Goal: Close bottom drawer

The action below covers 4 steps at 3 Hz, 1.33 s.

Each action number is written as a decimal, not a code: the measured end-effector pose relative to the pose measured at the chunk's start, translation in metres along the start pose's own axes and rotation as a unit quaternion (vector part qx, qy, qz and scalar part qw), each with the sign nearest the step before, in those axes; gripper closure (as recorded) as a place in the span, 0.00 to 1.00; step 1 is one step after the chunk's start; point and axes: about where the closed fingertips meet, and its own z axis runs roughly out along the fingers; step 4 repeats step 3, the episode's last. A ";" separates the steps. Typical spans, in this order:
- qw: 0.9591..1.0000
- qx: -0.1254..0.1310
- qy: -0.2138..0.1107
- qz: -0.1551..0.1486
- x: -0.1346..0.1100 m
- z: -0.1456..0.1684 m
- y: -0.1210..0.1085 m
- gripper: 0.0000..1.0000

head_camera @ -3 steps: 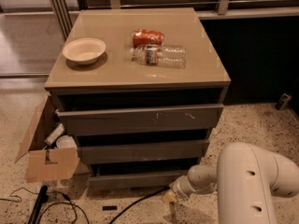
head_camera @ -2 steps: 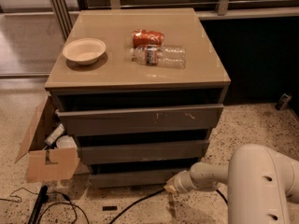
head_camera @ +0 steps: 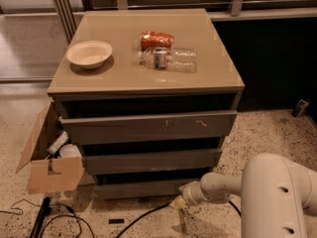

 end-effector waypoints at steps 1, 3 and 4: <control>1.000 0.003 -0.001 0.010 0.000 0.010 -0.009 0.15; 1.000 0.006 -0.007 0.020 -0.006 0.032 -0.023 0.00; 1.000 0.006 -0.007 0.020 -0.006 0.032 -0.023 0.00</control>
Offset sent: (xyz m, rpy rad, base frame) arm 0.0868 0.0199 -0.0416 0.0359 -0.0363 -0.0684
